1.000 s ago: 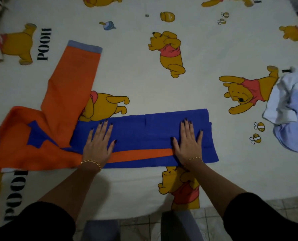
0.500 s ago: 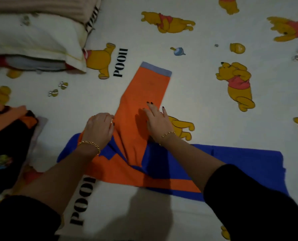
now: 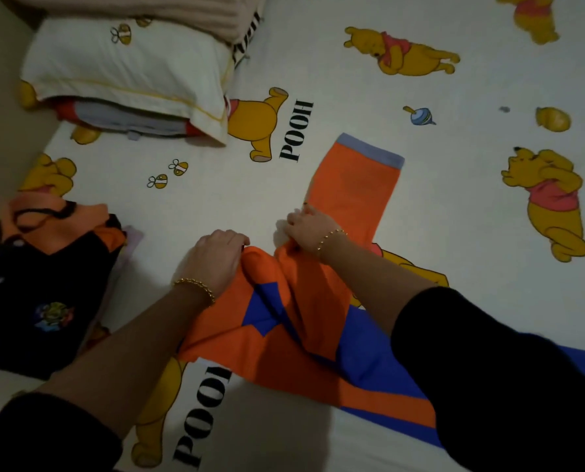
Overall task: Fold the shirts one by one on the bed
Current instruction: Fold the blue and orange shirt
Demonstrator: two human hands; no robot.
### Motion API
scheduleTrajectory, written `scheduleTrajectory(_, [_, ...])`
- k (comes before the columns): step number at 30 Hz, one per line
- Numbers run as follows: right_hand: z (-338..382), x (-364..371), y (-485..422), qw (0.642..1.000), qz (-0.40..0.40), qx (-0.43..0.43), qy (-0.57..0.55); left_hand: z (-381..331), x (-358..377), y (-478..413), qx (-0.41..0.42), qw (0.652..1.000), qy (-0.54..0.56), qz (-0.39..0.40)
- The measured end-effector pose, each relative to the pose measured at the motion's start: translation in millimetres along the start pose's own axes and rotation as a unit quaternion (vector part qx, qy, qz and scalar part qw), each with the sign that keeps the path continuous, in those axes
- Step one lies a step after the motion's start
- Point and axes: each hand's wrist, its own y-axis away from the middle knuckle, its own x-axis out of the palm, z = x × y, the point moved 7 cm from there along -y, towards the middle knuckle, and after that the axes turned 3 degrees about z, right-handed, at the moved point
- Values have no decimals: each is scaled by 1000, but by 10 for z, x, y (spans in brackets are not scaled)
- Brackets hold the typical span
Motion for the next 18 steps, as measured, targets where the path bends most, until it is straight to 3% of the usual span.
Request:
scheduleTrajectory(5, [-347,-234,487,981,-77,-18,-179,-429,13,-67,53,993,92,55])
scheduleTrajectory(8, [-527,-422,946,970,-116,-25,-212,-838,112,-147,81,976,132,151])
scheduleTrajectory(12, [-654,-596,1548,961,-146,-25,-232,-1434,86,-253,140,965,139,174])
scheduleTrajectory(15, [-724,-535,1901,967,-115,7,-226,-1779,54,-239,149,963,95,203])
scheduleTrajectory(18, [-848,-289,2250,983,-24,59,-173,-1987,-71,-110,166,965,62,193])
